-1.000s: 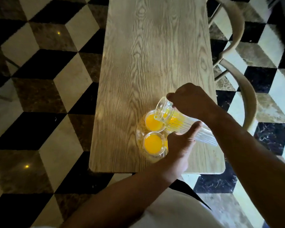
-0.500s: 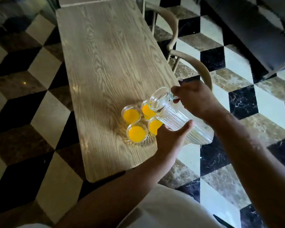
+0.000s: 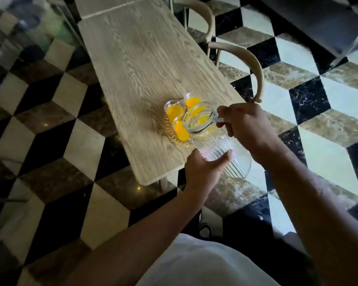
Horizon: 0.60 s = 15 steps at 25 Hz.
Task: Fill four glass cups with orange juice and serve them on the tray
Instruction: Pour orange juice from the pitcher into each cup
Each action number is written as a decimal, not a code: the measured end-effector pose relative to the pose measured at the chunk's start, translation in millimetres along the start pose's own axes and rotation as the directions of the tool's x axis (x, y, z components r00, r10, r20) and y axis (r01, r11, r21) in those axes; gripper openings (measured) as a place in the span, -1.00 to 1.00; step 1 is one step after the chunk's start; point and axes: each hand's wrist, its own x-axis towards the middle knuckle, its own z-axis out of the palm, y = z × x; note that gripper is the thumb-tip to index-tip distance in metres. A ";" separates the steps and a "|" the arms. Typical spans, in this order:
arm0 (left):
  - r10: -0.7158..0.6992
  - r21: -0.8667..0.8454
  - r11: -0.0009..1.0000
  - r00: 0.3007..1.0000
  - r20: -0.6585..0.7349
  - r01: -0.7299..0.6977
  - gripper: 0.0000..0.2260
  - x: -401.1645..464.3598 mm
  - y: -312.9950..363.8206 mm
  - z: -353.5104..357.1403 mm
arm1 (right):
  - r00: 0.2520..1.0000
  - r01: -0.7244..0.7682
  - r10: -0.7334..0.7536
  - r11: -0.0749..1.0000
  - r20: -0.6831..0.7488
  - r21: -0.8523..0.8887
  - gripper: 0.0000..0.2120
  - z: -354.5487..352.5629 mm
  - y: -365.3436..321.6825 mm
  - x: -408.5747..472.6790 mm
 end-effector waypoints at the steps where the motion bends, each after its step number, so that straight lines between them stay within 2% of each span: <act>1: 0.010 0.001 1.000 1.000 -0.004 -0.010 -0.42 -6.1 -6.7 -12.8 | 1.000 -0.008 0.008 1.000 0.003 0.020 -0.64 9.7 -1.0 -11.8; 6: 0.027 0.022 0.999 0.999 -0.046 -0.026 -0.37 -18.1 -39.8 -88.4 | 1.000 0.025 -0.025 0.999 -0.010 0.032 -0.63 75.4 -17.3 -52.1; 10: 0.042 0.018 0.999 0.996 -0.074 -0.041 -0.34 -2.4 -69.2 -167.8 | 0.999 0.047 -0.047 0.999 0.027 0.002 -0.60 159.5 -41.3 -64.3; 15: -0.011 0.019 1.000 1.000 -0.015 0.011 -0.34 38.3 -108.9 -283.9 | 1.000 0.029 -0.028 0.996 -0.013 0.081 -0.58 278.6 -79.6 -68.2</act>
